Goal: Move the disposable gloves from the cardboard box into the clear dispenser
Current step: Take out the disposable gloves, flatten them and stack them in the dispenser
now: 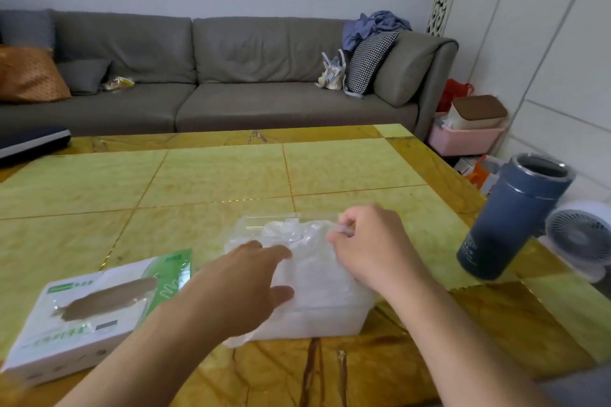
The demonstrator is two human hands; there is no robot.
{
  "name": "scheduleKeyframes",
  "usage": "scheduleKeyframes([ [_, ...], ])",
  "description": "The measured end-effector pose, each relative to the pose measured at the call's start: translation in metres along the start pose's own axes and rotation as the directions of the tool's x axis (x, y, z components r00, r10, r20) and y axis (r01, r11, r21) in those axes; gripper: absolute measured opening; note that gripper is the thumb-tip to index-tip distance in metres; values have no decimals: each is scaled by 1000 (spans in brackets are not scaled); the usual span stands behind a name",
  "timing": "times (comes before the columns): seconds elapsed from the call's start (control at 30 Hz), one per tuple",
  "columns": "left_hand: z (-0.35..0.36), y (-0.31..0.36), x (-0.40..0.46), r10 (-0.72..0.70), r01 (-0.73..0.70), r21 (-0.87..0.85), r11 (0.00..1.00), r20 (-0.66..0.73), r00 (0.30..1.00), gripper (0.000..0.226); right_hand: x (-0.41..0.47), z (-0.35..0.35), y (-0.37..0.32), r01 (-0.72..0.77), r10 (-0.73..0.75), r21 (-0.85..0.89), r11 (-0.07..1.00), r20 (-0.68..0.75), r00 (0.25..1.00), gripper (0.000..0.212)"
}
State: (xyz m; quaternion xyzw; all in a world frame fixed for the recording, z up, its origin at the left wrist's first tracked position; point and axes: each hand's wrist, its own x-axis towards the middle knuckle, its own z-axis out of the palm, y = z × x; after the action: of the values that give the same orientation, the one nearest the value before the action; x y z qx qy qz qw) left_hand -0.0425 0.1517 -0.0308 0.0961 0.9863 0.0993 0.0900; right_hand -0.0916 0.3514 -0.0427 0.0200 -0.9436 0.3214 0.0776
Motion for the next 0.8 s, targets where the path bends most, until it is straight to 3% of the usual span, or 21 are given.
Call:
scheduleKeyframes([
  [0.23, 3, -7, 15, 5, -6, 7, 1000, 69, 998, 54, -8, -3, -10, 18, -31, -363, 932, -30, 999, 18],
  [0.3, 6, -7, 22, -6, 6, 1, 1000, 66, 998, 49, -14, -5, -22, 67, -78, -427, 902, -8, 997, 28],
  [0.37, 8, -8, 27, -25, 25, -7, 1000, 58, 998, 42, -19, -6, -32, 200, -215, -423, 884, 13, 977, 48],
  [0.43, 9, -8, 32, -22, 23, -11, 1000, 55, 998, 36, -26, -9, -44, 319, -298, -321, 892, 116, 948, 35],
  [0.5, 10, -9, 36, 0, 0, -8, 1000, 52, 999, 33, -31, -7, -49, 315, -255, -237, 919, 252, 933, 11],
  [0.67, 11, -15, 37, 27, -25, -31, 999, 81, 996, 27, -27, 4, -35, 237, -74, -385, 892, 394, 916, 24],
  [0.8, -7, -22, 32, 84, -73, -57, 996, 214, 973, 49, -22, 11, -31, 263, -78, -428, 865, 403, 912, 43],
])
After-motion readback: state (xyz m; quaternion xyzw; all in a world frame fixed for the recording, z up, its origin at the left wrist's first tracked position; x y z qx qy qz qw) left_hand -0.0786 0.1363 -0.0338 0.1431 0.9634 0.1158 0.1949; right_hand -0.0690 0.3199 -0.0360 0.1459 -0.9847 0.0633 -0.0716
